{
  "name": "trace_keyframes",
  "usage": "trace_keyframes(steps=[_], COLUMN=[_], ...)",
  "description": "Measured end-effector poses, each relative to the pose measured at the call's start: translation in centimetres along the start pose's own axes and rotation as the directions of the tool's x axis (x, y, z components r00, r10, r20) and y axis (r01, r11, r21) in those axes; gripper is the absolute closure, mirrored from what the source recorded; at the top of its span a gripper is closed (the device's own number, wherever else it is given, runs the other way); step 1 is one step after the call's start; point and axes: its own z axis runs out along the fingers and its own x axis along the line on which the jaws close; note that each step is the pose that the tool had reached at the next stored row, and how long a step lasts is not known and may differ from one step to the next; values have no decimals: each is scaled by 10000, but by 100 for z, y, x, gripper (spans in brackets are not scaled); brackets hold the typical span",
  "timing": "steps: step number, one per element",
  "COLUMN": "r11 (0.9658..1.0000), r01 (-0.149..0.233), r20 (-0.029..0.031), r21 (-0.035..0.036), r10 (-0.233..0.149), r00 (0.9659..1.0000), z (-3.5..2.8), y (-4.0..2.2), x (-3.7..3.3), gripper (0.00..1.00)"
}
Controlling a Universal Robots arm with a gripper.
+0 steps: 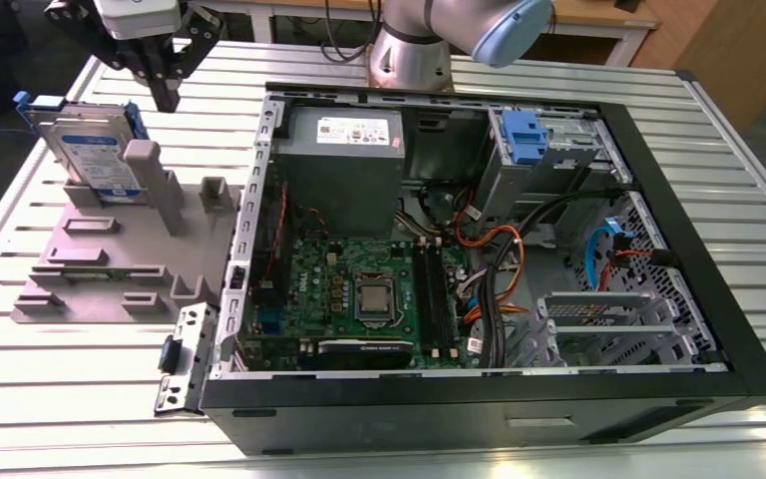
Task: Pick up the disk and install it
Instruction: 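Reach for the disk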
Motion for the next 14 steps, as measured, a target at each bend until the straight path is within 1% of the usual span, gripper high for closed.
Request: trace_keyframes(steps=[10, 14], r11=[10000, 10000], r01=[-1, 0], r20=[-1, -1], r21=[0, 1], r10=[1, 0], r00=[10000, 10000], z=[1, 2], y=[-1, -3], x=[13, 45], gripper=[89, 89])
